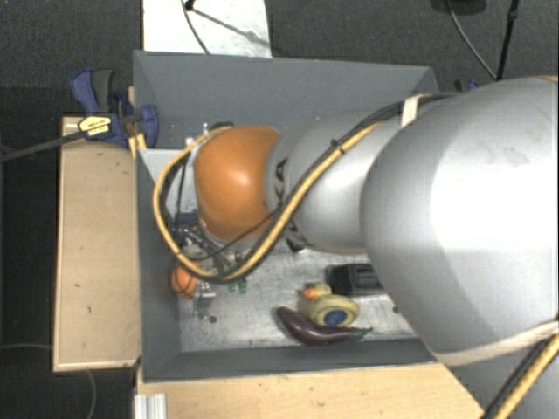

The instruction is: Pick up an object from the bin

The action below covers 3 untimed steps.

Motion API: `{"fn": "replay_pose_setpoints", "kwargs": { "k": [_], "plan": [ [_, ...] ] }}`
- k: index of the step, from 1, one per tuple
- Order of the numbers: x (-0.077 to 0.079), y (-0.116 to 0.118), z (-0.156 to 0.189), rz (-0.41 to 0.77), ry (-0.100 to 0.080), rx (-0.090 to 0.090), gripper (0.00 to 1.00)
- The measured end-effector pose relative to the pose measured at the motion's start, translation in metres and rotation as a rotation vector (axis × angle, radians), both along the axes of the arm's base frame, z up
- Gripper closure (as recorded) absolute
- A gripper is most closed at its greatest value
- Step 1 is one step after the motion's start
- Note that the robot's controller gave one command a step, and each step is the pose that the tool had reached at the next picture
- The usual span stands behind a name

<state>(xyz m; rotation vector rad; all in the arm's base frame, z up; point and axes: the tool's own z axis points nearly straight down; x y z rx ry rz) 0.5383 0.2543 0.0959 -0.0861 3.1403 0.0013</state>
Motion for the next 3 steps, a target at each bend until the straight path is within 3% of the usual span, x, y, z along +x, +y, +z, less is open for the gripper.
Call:
{"fn": "replay_pose_setpoints", "kwargs": {
  "k": [1,2,3],
  "plan": [
    [0.022,0.001,0.007,-0.102,0.003,0.005,0.00],
    [0.011,-0.003,-0.027,-0.030,0.012,0.001,0.00],
    [0.019,-0.006,-0.025,-0.034,0.011,0.005,1.00]
  ]
}}
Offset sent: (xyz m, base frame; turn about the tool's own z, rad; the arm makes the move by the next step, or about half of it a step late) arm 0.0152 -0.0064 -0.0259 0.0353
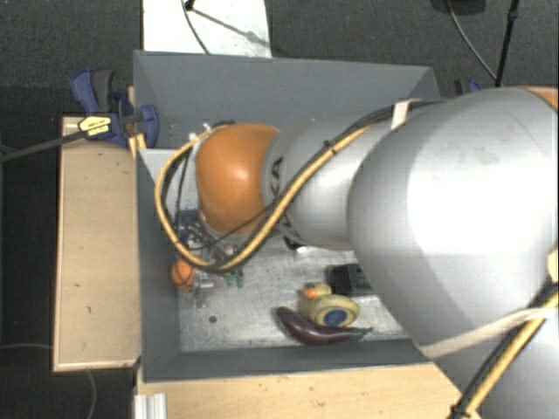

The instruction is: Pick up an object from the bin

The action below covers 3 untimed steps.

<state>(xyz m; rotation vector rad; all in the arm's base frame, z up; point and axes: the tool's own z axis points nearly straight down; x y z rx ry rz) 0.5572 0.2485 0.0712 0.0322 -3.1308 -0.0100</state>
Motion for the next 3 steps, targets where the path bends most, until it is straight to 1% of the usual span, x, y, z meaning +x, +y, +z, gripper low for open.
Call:
{"fn": "replay_pose_setpoints", "kwargs": {
  "k": [2,3],
  "plan": [
    [-0.001,-0.001,0.003,-0.001,-0.001,-0.002,1.00],
    [0.000,-0.003,0.019,-0.001,-0.005,-0.006,1.00]
  ]
}}
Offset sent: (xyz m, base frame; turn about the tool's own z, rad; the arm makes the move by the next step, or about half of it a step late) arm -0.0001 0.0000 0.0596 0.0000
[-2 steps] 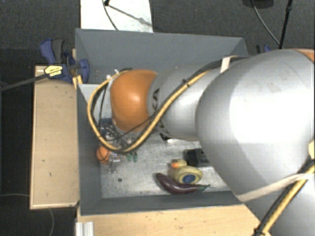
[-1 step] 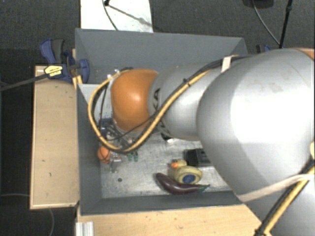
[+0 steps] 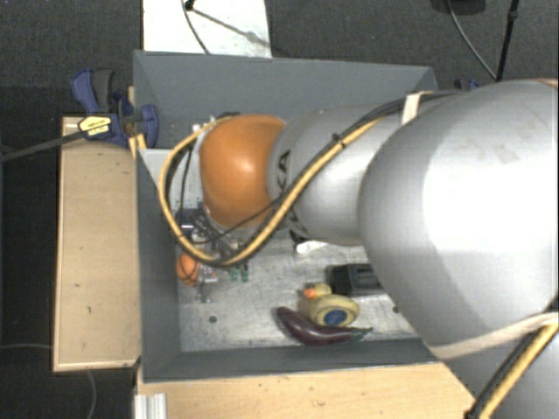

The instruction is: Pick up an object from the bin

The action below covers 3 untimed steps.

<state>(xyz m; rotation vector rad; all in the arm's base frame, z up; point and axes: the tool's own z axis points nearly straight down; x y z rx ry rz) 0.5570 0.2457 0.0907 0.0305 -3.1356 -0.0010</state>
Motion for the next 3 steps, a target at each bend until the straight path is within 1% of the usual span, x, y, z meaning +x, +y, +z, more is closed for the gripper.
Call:
{"fn": "replay_pose_setpoints", "kwargs": {
  "k": [2,3],
  "plan": [
    [0.002,0.001,0.025,0.000,-0.011,0.002,1.00],
    [0.002,0.001,0.030,-0.001,-0.012,0.003,1.00]
  ]
}}
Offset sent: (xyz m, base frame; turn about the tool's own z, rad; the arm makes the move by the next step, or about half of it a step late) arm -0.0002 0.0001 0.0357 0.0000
